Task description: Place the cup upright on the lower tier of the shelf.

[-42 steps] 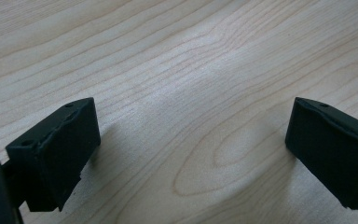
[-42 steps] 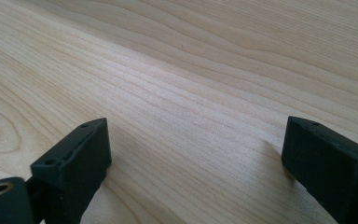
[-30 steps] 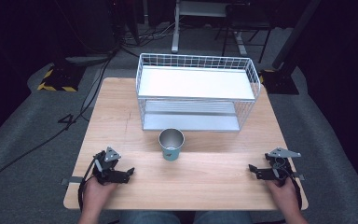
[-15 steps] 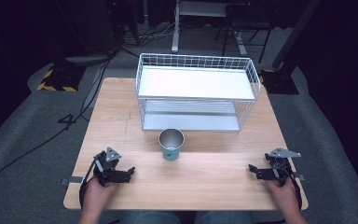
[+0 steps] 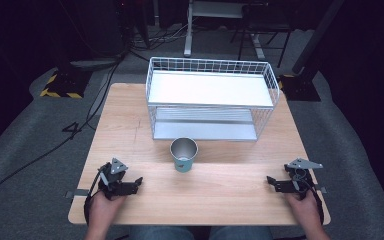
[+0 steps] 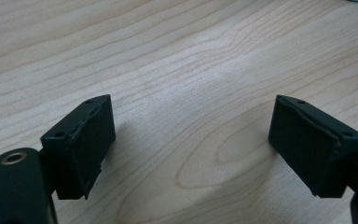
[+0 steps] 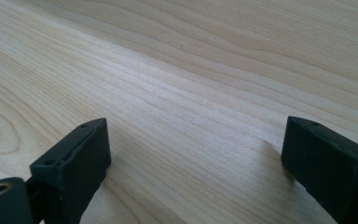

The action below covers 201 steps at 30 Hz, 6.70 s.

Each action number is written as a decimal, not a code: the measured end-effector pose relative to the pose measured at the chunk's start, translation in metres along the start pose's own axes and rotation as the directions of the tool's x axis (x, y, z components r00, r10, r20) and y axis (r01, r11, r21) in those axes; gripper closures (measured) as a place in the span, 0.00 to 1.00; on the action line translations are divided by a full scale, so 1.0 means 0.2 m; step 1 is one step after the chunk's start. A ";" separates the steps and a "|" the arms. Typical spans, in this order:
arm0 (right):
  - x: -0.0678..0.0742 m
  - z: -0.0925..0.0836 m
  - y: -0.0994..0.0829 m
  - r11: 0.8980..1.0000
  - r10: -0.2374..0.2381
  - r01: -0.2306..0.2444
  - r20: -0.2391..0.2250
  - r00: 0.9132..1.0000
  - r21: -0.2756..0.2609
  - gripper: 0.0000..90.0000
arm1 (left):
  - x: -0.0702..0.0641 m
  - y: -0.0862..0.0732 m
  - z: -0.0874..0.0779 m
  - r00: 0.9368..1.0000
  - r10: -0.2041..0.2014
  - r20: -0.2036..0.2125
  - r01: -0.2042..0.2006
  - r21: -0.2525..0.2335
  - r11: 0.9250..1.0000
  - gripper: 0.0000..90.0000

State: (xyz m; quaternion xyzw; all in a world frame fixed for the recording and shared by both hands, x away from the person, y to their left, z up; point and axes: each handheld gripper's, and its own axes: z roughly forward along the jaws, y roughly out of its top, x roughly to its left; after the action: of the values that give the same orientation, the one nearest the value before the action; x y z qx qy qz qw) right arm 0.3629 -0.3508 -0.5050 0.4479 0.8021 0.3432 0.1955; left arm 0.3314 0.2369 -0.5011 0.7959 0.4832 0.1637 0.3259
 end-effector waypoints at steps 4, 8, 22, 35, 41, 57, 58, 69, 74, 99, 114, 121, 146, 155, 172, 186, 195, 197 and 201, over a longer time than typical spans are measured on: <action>0.00 0.00 0.00 1.000 0.000 0.000 0.000 1.000 0.000 0.09 | 0.00 0.01 -0.03 1.000 0.005 0.003 -0.005 -0.024 1.000 0.17; 0.00 0.00 0.00 1.000 0.001 -0.001 0.000 1.000 0.000 0.09 | -0.01 0.03 -0.07 1.000 -0.008 0.017 0.010 -0.089 0.996 0.17; 0.00 0.00 0.00 1.000 0.004 -0.004 0.002 1.000 0.000 0.09 | -0.10 0.11 -0.13 0.995 0.041 0.096 -0.019 -0.222 0.975 0.19; 0.00 0.00 0.00 1.000 0.005 -0.005 0.005 1.000 0.001 0.09 | -0.23 0.18 -0.07 0.989 0.084 0.122 -0.045 -0.290 0.956 0.20; 0.00 0.00 0.00 1.000 0.005 -0.005 0.006 1.000 0.001 0.09 | -0.31 0.22 0.00 0.986 0.112 0.123 -0.070 -0.301 0.951 0.20; 0.00 0.00 0.00 1.000 0.013 -0.013 0.016 1.000 -0.001 0.09 | -0.42 0.29 0.17 0.977 0.126 0.170 -0.083 -0.240 0.967 0.20; 0.00 0.00 0.00 1.000 0.012 -0.012 0.017 1.000 -0.001 0.09 | -0.43 0.31 0.19 0.979 0.118 0.168 -0.080 -0.218 0.973 0.20; 0.00 0.00 0.00 1.000 0.017 -0.017 0.020 1.000 -0.001 0.09 | -0.44 0.34 0.27 0.975 0.087 0.207 -0.050 -0.178 0.983 0.20; 0.00 0.00 0.00 1.000 0.019 -0.019 0.022 1.000 0.000 0.09 | -0.46 0.35 0.31 0.974 0.091 0.207 -0.054 -0.180 0.982 0.21; 0.00 0.00 0.00 1.000 0.020 -0.020 0.024 0.999 -0.001 0.09 | -0.51 0.40 0.40 0.978 0.110 0.177 -0.079 -0.172 0.982 0.25; 0.00 0.00 0.00 1.000 0.021 -0.021 0.025 0.999 0.000 0.09 | -0.51 0.41 0.40 0.977 0.110 0.180 -0.079 -0.169 0.982 0.26; 0.00 0.00 0.00 1.000 0.021 -0.021 0.025 0.999 0.000 0.09 | -0.53 0.44 0.36 0.975 0.130 0.182 -0.098 -0.175 0.980 0.26; 0.00 0.00 0.00 1.000 0.021 -0.021 0.025 0.999 0.000 0.09 | -0.49 0.68 0.40 0.974 0.070 0.214 -0.029 -0.189 0.982 0.26; 0.00 0.00 0.00 1.000 0.021 -0.021 0.025 0.999 0.000 0.09 | -0.46 0.76 0.43 0.973 0.033 0.228 0.020 -0.225 0.974 0.26; 0.00 0.00 0.00 1.000 0.021 -0.021 0.024 0.999 0.000 0.09 | -0.50 0.91 0.58 0.984 0.040 0.174 0.004 -0.244 0.970 0.26; 0.00 0.00 0.00 1.000 0.021 -0.021 0.024 0.999 0.000 0.09 | -0.53 0.96 0.70 0.992 0.032 0.124 0.005 -0.286 0.958 0.26; 0.00 0.00 0.00 1.000 0.021 -0.021 0.024 0.999 0.000 0.09 | -0.52 1.02 0.79 0.994 0.014 0.112 0.018 -0.288 0.958 0.26; 0.00 0.00 0.00 1.000 0.021 -0.021 0.024 0.999 0.000 0.09 | -0.52 1.02 0.80 0.995 0.006 0.101 0.023 -0.286 0.958 0.26; 0.00 0.00 0.00 1.000 0.021 -0.021 0.024 0.999 0.000 0.09 | -0.54 1.04 0.82 0.997 -0.041 0.064 0.058 -0.299 0.952 0.26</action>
State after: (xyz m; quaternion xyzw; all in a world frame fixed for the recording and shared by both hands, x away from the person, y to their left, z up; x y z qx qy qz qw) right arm 0.3628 -0.3504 -0.5050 0.4604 0.7949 0.3399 0.2014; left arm 0.5106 0.0163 -0.4745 0.7289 0.4630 0.2043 0.4611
